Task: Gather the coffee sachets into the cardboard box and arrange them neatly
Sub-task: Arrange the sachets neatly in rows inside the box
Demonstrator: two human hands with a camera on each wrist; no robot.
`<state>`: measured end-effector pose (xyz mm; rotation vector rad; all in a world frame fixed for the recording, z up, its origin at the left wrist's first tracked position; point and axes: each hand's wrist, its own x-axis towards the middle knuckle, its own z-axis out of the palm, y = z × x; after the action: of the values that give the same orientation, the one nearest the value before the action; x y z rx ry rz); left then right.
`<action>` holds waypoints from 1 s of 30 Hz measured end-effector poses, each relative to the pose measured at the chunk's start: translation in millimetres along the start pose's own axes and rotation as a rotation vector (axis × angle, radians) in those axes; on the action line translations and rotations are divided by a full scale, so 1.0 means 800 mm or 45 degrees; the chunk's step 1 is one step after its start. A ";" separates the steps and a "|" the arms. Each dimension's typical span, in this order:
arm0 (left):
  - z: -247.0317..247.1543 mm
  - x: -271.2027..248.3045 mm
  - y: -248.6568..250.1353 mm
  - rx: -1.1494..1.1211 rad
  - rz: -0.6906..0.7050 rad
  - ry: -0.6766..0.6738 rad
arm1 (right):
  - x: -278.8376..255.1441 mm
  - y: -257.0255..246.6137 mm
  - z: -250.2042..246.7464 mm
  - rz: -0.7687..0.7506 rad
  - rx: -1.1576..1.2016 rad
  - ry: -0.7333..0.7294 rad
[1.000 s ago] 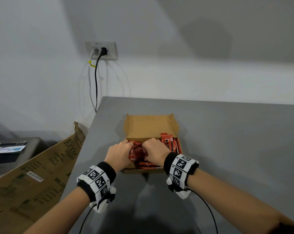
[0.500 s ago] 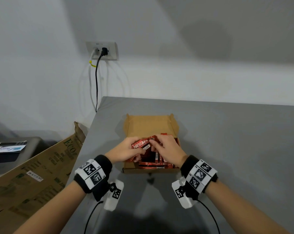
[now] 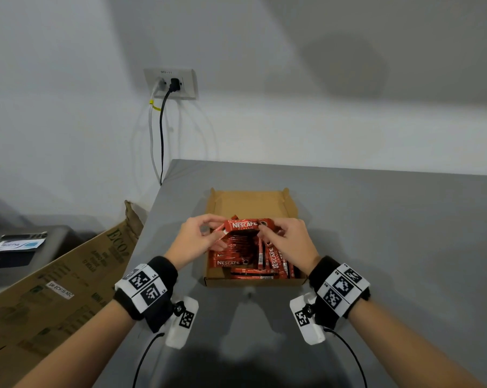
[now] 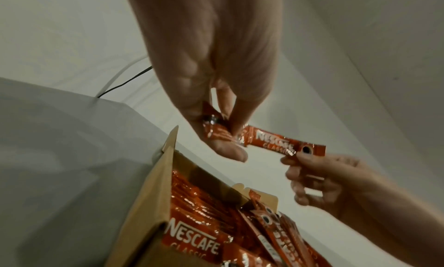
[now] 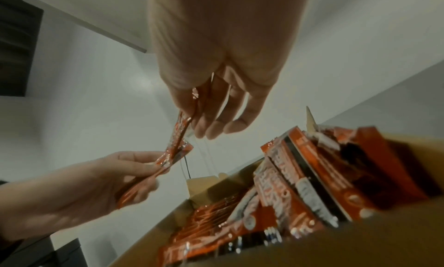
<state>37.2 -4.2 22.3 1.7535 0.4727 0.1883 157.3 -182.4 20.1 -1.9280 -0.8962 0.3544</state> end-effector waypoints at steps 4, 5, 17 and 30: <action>-0.005 0.004 -0.006 0.229 0.066 0.219 | 0.003 0.004 -0.001 -0.026 -0.123 -0.065; -0.006 0.005 -0.007 0.260 0.093 0.237 | 0.004 0.005 -0.002 -0.015 -0.083 0.004; 0.007 0.001 -0.001 0.065 0.187 -0.076 | 0.001 0.001 -0.007 -0.085 0.226 0.351; 0.014 -0.001 0.002 -0.148 0.282 0.102 | 0.007 -0.001 0.013 -0.159 0.135 0.377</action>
<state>41.0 -15.3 21.5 1.6862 0.3177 0.4357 154.4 -171.3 16.0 -1.7602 -0.7802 0.0391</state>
